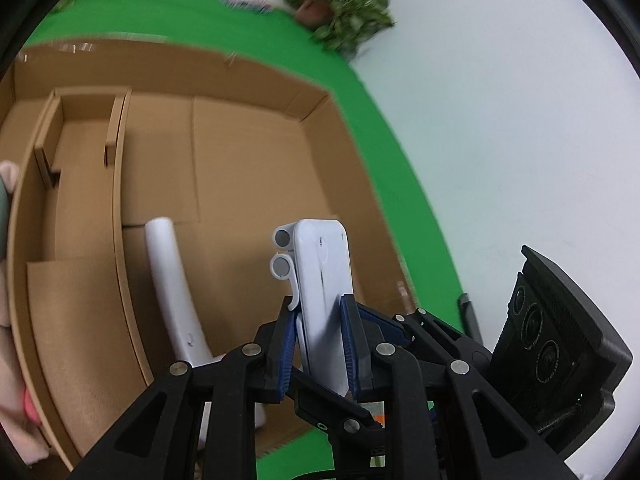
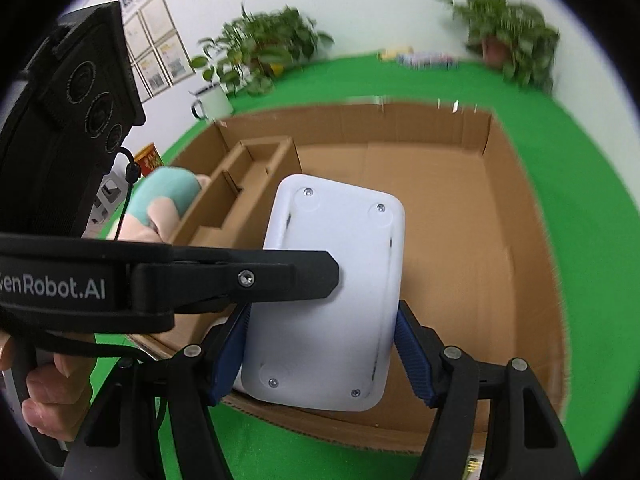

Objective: Organize objects
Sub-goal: 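Lower the white device into the box beside the hair dryer, then open the right gripper and withdraw from the white device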

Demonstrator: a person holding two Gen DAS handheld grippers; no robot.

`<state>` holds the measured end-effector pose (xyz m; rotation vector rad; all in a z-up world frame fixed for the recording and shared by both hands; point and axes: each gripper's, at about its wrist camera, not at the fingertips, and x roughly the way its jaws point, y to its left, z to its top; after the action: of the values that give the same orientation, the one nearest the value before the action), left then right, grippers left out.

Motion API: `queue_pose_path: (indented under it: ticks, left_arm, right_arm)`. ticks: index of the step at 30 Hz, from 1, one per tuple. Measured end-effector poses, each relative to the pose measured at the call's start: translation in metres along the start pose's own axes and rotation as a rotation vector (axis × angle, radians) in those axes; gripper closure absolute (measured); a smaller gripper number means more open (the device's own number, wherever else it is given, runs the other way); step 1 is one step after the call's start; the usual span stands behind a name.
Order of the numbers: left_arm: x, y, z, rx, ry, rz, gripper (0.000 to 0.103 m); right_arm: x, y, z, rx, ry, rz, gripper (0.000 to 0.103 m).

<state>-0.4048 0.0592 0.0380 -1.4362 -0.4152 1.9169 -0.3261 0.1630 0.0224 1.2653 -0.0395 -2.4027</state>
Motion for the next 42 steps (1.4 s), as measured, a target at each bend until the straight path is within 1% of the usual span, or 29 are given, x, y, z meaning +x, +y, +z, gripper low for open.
queue_pose_path:
  ticks: [8,10,13,14,15,17,19,23,25,26,27,28,29,33,35,37,40,42]
  left_arm:
    - [0.034,0.027,0.003,-0.088,0.106,0.025,0.084]
    - [0.038,0.031,0.004,-0.107,0.123,0.027,0.084]
    - [0.036,0.033,0.006,-0.127,0.123,0.039,0.085]
    - [0.033,0.033,0.007,-0.136,0.113,0.037,0.084]
    - [0.028,0.033,0.005,-0.142,0.104,0.043,0.079]
    - [0.020,0.034,0.004,-0.151,0.083,0.032,0.075]
    - [0.010,0.031,0.003,-0.141,0.058,0.030,0.075]
    - [-0.019,0.021,-0.004,-0.086,0.008,0.050,0.075]
    - [-0.033,0.019,-0.008,-0.068,-0.018,0.077,0.075]
    - [-0.038,0.019,-0.010,-0.063,-0.027,0.093,0.075]
    - [-0.043,0.021,-0.012,-0.059,-0.033,0.105,0.075]
    - [-0.044,0.023,-0.018,-0.056,-0.042,0.120,0.075]
    - [-0.048,0.025,-0.021,-0.057,-0.050,0.132,0.075]
    - [-0.061,0.040,-0.035,-0.056,-0.067,0.189,0.075]
    - [-0.061,0.047,-0.043,-0.062,-0.070,0.155,0.075]
    - [-0.064,0.052,-0.050,-0.058,-0.076,0.143,0.075]
    - [-0.063,0.051,-0.055,-0.051,-0.093,0.158,0.075]
    - [-0.068,0.049,-0.058,-0.037,-0.120,0.198,0.075]
  right_arm:
    - [0.032,-0.016,-0.010,0.081,0.121,0.035,0.036]
    - [0.037,-0.020,-0.010,0.093,0.147,0.042,0.035]
    - [0.043,-0.025,-0.011,0.120,0.187,0.074,0.034]
    - [0.044,-0.027,-0.011,0.131,0.206,0.088,0.034]
    - [0.045,-0.028,-0.011,0.136,0.220,0.092,0.033]
    - [0.046,-0.031,-0.012,0.138,0.239,0.104,0.033]
    - [0.044,-0.033,-0.010,0.152,0.238,0.116,0.033]
    - [0.039,-0.036,-0.006,0.170,0.221,0.136,0.033]
    - [0.041,-0.035,-0.004,0.173,0.222,0.141,0.033]
    - [0.043,-0.035,-0.004,0.170,0.230,0.136,0.038]
    - [0.045,-0.034,-0.004,0.166,0.238,0.127,0.050]
    - [0.048,-0.033,-0.004,0.168,0.253,0.109,0.053]
    - [0.050,-0.034,-0.005,0.180,0.259,0.109,0.054]
    - [0.051,-0.036,-0.008,0.228,0.269,0.117,0.055]
    - [0.051,-0.034,-0.009,0.226,0.278,0.108,0.055]
    - [0.052,-0.032,-0.008,0.225,0.292,0.103,0.055]
    - [0.053,-0.030,-0.007,0.236,0.315,0.110,0.054]
    - [0.051,-0.030,-0.007,0.235,0.313,0.105,0.053]
